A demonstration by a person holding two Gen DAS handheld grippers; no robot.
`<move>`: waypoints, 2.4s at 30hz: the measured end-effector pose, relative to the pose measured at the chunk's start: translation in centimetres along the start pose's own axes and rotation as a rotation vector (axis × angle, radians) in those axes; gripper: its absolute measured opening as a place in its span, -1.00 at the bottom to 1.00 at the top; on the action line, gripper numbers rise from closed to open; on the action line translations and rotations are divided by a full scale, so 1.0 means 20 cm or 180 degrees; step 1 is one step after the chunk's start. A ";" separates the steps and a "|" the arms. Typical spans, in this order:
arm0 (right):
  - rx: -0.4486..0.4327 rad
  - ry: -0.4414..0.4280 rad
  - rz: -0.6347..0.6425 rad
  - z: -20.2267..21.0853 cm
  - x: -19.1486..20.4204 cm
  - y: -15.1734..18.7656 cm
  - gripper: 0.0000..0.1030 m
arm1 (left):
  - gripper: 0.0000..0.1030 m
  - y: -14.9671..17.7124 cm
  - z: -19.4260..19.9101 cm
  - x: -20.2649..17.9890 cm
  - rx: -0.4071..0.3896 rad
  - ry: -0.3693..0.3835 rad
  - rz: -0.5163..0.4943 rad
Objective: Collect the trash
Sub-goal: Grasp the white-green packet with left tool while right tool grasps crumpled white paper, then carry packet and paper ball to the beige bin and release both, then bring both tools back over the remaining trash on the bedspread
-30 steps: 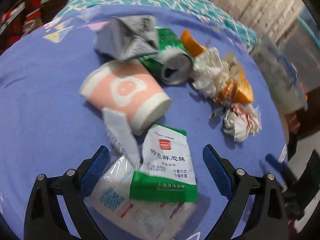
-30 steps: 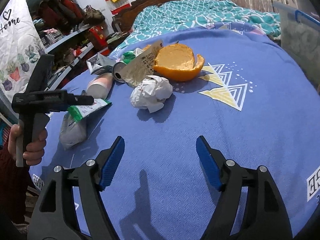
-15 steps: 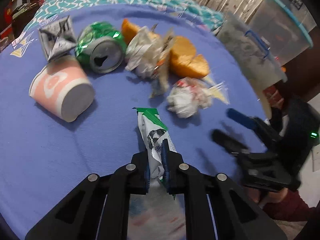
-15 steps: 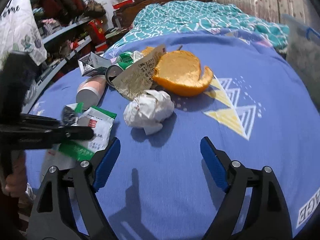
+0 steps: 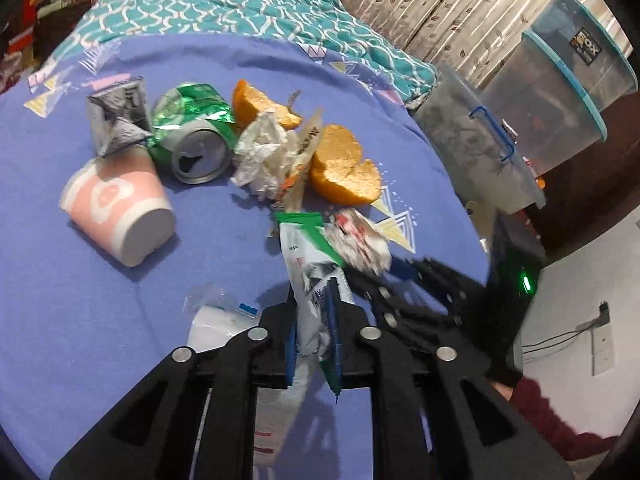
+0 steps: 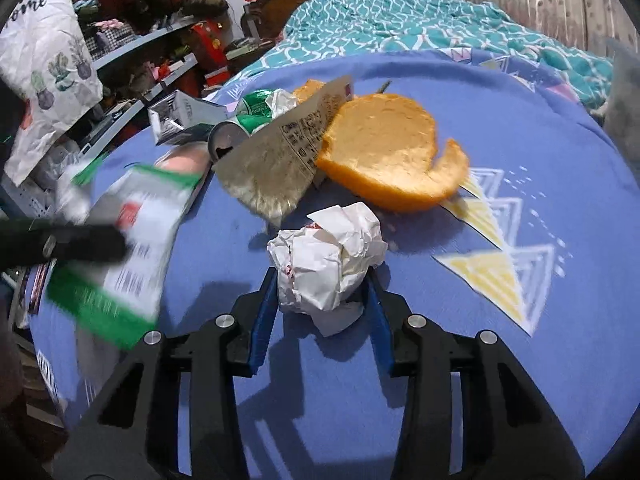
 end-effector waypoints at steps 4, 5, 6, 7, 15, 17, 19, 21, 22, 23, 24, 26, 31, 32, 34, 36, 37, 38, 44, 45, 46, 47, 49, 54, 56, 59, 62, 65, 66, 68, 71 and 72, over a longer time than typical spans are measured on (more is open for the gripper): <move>-0.0077 0.0038 -0.0109 0.10 -0.11 0.12 -0.14 | -0.74 -0.04 -0.10 -0.10 0.0096 -0.0005 -0.0096; -0.0091 0.0036 -0.0185 0.13 -0.16 0.15 -0.14 | -0.73 -0.05 -0.13 -0.13 0.0123 0.0005 -0.0134; -0.0092 0.0028 -0.0235 0.14 -0.19 0.17 -0.14 | -0.69 -0.07 -0.17 -0.18 0.0166 0.0002 -0.0198; -0.0092 0.0009 -0.0312 0.15 -0.23 0.19 -0.14 | -0.36 -0.08 -0.20 -0.21 0.0204 -0.0008 -0.0230; -0.0230 -0.0075 -0.0679 0.24 -0.42 0.25 -0.11 | 0.34 -0.15 -0.46 -0.42 0.0444 -0.0210 -0.0471; -0.0258 -0.0122 -0.0725 0.25 -0.44 0.26 -0.10 | 0.34 -0.17 -0.47 -0.40 0.0398 -0.0522 -0.0526; -0.0276 -0.0187 -0.0768 0.25 -0.45 0.26 -0.08 | 0.43 -0.18 -0.44 -0.39 0.0311 -0.0689 -0.0553; -0.0284 -0.0230 -0.0786 0.25 -0.46 0.25 -0.08 | 0.56 -0.17 -0.41 -0.36 0.0253 -0.0731 -0.0477; -0.0289 -0.0246 -0.0783 0.25 -0.46 0.24 -0.08 | 0.58 -0.16 -0.40 -0.35 0.0245 -0.0740 -0.0461; -0.0289 -0.0254 -0.0777 0.24 -0.46 0.24 -0.08 | 0.58 -0.15 -0.41 -0.34 0.0265 -0.0796 -0.0478; -0.0281 -0.0265 -0.0767 0.24 -0.45 0.24 -0.08 | 0.58 -0.14 -0.43 -0.33 0.0307 -0.0882 -0.0520; -0.0283 -0.0270 -0.0746 0.24 -0.44 0.24 -0.08 | 0.58 -0.12 -0.48 -0.32 0.0429 -0.1031 -0.0576; -0.0327 -0.0275 -0.0767 0.26 -0.45 0.25 -0.07 | 0.12 -0.04 -0.64 -0.36 0.0698 -0.0983 -0.0700; -0.0343 -0.0287 -0.0785 0.27 -0.45 0.25 -0.07 | -0.56 -0.05 -0.65 -0.38 0.0623 -0.1074 -0.0809; -0.0379 -0.0330 -0.0832 0.29 -0.47 0.26 -0.07 | -0.96 -0.05 -0.66 -0.43 0.0676 -0.0988 -0.0850; -0.0423 -0.0314 -0.0871 0.31 -0.50 0.27 -0.10 | -0.97 -0.07 -0.64 -0.49 0.0618 -0.0855 -0.0837; -0.0463 -0.0281 -0.0897 0.33 -0.52 0.28 -0.10 | -0.97 -0.08 -0.63 -0.51 0.0584 -0.0847 -0.0854; -0.0509 -0.0249 -0.0929 0.36 -0.56 0.29 -0.10 | -0.97 -0.09 -0.62 -0.54 0.0576 -0.0784 -0.0860; -0.0713 0.0076 -0.1165 0.53 -0.84 0.38 -0.11 | -0.97 -0.13 -0.69 -0.83 0.0674 -0.0471 -0.1047; -0.0761 0.0154 -0.1264 0.58 -0.94 0.41 -0.11 | -0.97 -0.13 -0.72 -0.89 0.0696 -0.0439 -0.1075; -0.0794 0.0207 -0.1336 0.61 -1.01 0.43 -0.11 | -0.97 -0.15 -0.75 -0.97 0.0731 -0.0391 -0.1122; -0.0837 0.0281 -0.1431 0.66 -1.10 0.46 -0.11 | -0.97 -0.17 -0.79 -1.06 0.0758 -0.0341 -0.1188; -0.0905 0.0397 -0.1592 0.73 -1.25 0.52 -0.11 | -0.97 -0.21 -0.86 -1.24 0.0769 -0.0277 -0.1318; -0.0982 0.0729 -0.1977 0.88 -1.63 0.68 -0.09 | -0.97 -0.31 -1.09 -1.69 0.0828 -0.0004 -0.1521; -0.0923 0.0825 -0.2072 0.88 -1.75 0.71 -0.05 | -0.95 -0.37 -1.19 -1.82 0.0785 0.0007 -0.1565; -0.0829 0.0870 -0.2243 0.85 -1.89 0.76 0.51 | -0.49 -0.45 -1.34 -1.97 0.0640 -0.0088 -0.1579; -0.0965 0.0815 -0.2394 0.88 -1.92 0.80 0.61 | 0.18 -0.48 -1.45 -2.00 0.0576 -0.0281 -0.1591; -0.1095 0.0893 -0.2471 0.91 -1.91 0.84 0.61 | 0.17 -0.44 -1.44 -1.96 0.0678 -0.0139 -0.1479; -0.1122 0.0887 -0.2499 0.91 -1.91 0.84 0.61 | 0.17 -0.43 -1.40 -1.93 0.0661 -0.0100 -0.1467; -0.1242 0.0812 -0.2555 0.94 -1.89 0.83 0.60 | 0.17 -0.40 -1.30 -1.86 0.0569 -0.0086 -0.1498; -0.1355 0.0710 -0.2476 0.98 -1.80 0.77 0.56 | 0.18 -0.31 -1.13 -1.71 0.0411 -0.0238 -0.1590; -0.1370 0.0641 -0.2382 0.97 -1.74 0.72 0.55 | 0.18 -0.29 -1.09 -1.66 0.0379 -0.0279 -0.1614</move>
Point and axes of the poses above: each gripper's, at about its wrist camera, not at the fingertips, and z roughly against the way its jaws point, x to its left, y to its underside, the point moved 9 cm from there along -z, roughly the way its jaws point, and after that the axes turned 11 degrees about x, right-handed, at the moved point
